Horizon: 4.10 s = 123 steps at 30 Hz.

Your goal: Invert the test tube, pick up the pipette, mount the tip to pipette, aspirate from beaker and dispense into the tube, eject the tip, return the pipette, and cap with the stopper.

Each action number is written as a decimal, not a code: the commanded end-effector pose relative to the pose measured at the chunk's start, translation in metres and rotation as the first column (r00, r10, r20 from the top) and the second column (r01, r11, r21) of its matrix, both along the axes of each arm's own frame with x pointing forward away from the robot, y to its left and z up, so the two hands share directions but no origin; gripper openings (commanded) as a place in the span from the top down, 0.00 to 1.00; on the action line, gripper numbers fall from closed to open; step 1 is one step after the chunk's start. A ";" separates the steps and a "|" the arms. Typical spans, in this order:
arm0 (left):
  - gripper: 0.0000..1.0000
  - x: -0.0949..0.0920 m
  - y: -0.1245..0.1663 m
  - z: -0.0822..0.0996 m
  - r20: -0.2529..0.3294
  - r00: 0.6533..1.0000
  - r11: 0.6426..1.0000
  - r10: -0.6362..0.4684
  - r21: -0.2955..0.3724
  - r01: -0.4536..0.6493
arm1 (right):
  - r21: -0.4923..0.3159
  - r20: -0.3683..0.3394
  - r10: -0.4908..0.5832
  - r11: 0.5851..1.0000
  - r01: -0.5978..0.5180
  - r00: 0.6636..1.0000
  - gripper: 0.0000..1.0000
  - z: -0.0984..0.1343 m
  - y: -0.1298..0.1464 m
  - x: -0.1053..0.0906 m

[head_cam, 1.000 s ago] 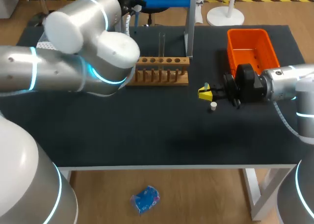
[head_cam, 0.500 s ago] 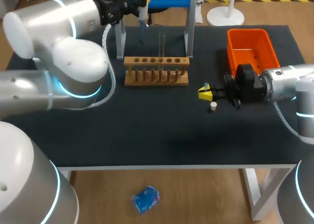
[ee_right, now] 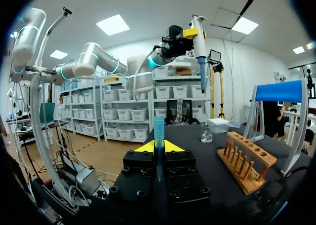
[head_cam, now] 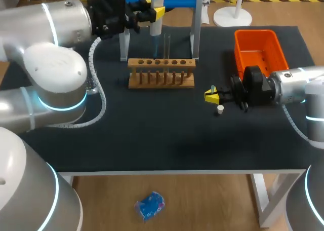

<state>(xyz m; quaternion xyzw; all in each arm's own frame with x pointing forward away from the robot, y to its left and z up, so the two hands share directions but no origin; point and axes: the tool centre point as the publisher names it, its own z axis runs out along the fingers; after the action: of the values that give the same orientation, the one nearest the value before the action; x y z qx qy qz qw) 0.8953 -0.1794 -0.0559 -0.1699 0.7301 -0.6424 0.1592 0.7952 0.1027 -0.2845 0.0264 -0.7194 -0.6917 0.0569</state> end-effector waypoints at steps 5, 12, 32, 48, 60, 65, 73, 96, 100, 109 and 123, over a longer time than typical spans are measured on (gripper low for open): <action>1.00 0.000 -0.021 0.003 -0.005 0.964 0.964 -0.267 -0.006 0.267 | -0.002 0.000 0.001 1.000 -0.001 1.000 1.00 0.001 0.000 0.000; 1.00 -0.010 -0.027 0.006 0.019 0.958 0.958 -0.285 -0.017 0.286 | -0.002 0.000 0.001 1.000 -0.001 1.000 1.00 0.001 0.000 0.000; 1.00 -0.028 -0.043 0.011 0.052 0.953 0.953 -0.298 -0.034 0.300 | -0.002 0.000 0.001 1.000 -0.001 1.000 1.00 0.001 0.000 0.000; 1.00 -0.028 -0.043 0.011 0.052 0.953 0.953 -0.298 -0.034 0.300 | -0.002 0.000 0.001 1.000 -0.001 1.000 1.00 0.001 0.000 0.000; 1.00 -0.044 -0.055 0.016 0.039 0.910 0.910 -0.413 -0.031 0.414 | -0.002 0.000 0.001 1.000 -0.001 1.000 1.00 0.001 0.000 0.000; 1.00 -0.055 -0.057 0.020 0.045 0.899 0.899 -0.436 -0.028 0.437 | -0.002 0.000 0.001 1.000 -0.001 1.000 1.00 0.001 0.000 0.000; 1.00 -0.065 -0.061 0.020 0.052 0.896 0.896 -0.442 -0.028 0.444 | -0.002 0.000 0.001 1.000 -0.001 1.000 1.00 0.001 0.000 0.000; 1.00 -0.065 -0.062 0.020 0.052 0.896 0.897 -0.440 -0.022 0.442 | 0.020 0.028 -0.006 1.000 0.005 1.000 1.00 0.010 0.054 0.021; 1.00 -0.065 -0.062 0.020 0.052 0.896 0.897 -0.440 -0.022 0.442 | 0.034 0.048 -0.007 0.999 0.006 0.999 1.00 0.015 0.067 0.024; 1.00 -0.065 -0.062 0.020 0.052 0.896 0.897 -0.440 -0.022 0.442 | 0.057 0.075 -0.004 0.998 0.000 0.997 1.00 0.020 0.090 0.030; 1.00 -0.065 -0.062 0.020 0.052 0.896 0.897 -0.440 -0.022 0.442 | 0.059 0.082 -0.008 0.998 0.003 0.997 1.00 0.022 0.090 0.032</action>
<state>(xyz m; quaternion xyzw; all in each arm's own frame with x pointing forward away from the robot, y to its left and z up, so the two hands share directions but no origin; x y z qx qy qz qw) 0.8302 -0.2411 -0.0364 0.0122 0.7353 -0.6772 0.0225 0.8272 0.1925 -0.2627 0.0547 -0.7006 -0.7110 0.0252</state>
